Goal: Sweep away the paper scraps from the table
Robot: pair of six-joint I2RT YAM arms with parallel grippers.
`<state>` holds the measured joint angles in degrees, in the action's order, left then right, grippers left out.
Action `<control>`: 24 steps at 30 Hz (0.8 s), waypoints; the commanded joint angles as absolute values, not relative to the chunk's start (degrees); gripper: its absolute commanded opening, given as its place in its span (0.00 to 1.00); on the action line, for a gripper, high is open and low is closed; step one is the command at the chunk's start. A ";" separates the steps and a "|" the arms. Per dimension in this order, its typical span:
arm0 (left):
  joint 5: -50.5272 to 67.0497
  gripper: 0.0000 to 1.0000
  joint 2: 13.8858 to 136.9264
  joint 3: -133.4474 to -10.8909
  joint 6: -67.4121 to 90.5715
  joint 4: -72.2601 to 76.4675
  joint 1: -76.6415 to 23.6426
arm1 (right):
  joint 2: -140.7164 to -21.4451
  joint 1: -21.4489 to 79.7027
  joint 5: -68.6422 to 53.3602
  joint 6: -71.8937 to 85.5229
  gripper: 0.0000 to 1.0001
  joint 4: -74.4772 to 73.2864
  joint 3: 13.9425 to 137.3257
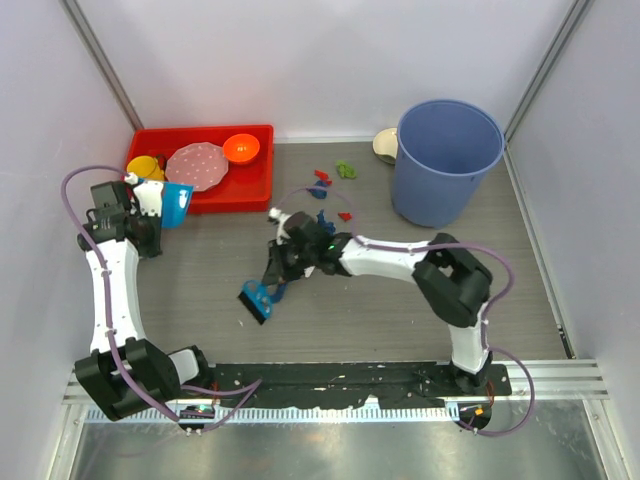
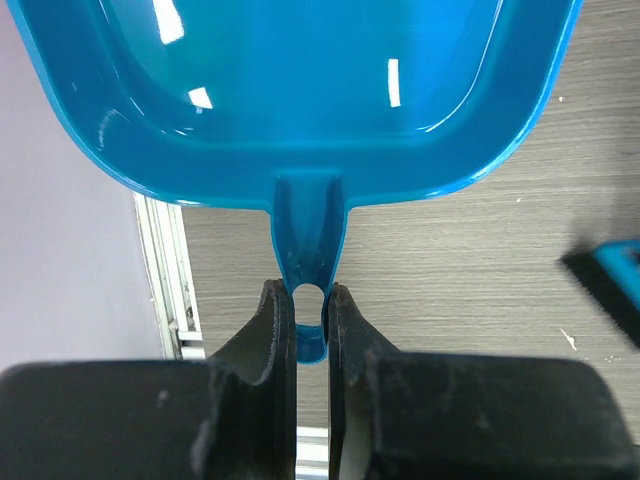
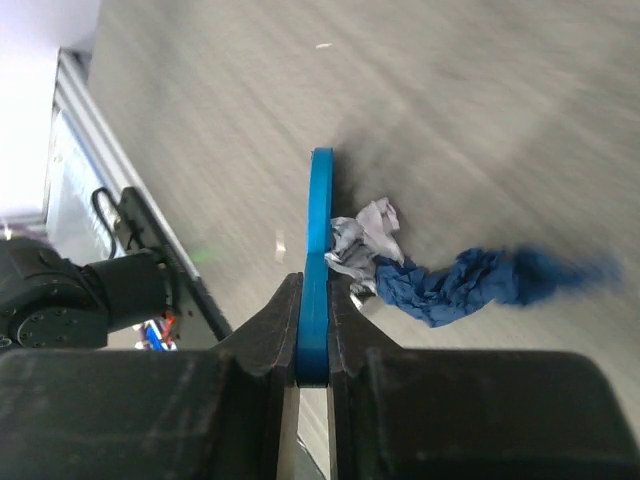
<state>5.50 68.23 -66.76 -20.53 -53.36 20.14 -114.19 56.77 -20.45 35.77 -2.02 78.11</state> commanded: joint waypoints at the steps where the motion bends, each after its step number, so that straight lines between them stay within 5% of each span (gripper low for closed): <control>1: 8.00 0.00 68.20 -66.71 -23.46 -52.21 19.07 | -103.37 52.21 -15.64 33.49 0.01 -2.37 70.67; 10: 0.53 0.00 68.20 -62.23 -35.23 -58.35 4.06 | -92.04 51.77 -19.52 28.48 0.01 -7.90 72.86; 19: -5.88 0.00 66.97 -56.26 -50.97 -68.29 1.94 | -81.83 51.86 9.37 21.89 0.01 -31.01 75.32; 24: -7.65 0.00 68.11 -48.97 -47.47 -68.29 -8.77 | -82.52 51.86 16.35 22.58 0.01 -32.96 74.27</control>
<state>-5.91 67.90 -52.86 -46.76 -65.69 -2.46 -81.25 51.90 6.07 23.59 -27.68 74.11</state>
